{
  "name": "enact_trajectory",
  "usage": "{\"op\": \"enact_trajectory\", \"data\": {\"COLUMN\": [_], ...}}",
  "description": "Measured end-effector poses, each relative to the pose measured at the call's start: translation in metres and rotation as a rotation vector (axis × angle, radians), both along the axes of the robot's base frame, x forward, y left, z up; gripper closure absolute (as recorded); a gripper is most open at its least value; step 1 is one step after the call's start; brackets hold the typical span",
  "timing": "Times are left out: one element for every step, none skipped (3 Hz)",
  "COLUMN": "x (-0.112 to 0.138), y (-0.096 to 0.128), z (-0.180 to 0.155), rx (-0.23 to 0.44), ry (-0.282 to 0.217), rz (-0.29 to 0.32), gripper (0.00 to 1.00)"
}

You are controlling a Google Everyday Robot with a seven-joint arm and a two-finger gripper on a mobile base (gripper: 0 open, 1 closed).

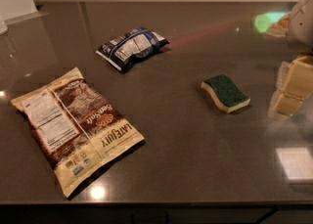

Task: Move sponge near brown chip bag

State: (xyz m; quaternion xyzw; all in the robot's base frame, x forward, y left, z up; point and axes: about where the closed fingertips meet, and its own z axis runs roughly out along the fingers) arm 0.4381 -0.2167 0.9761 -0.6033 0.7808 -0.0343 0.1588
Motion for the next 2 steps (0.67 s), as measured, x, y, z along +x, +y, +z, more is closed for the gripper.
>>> {"op": "enact_trajectory", "data": {"x": [0.000, 0.010], "y": [0.000, 0.004], "z": [0.000, -0.008], "rx": [0.000, 0.033], "ry": [0.000, 0.007], "rz": [0.000, -0.031], "gripper": [0.00, 0.00]}}
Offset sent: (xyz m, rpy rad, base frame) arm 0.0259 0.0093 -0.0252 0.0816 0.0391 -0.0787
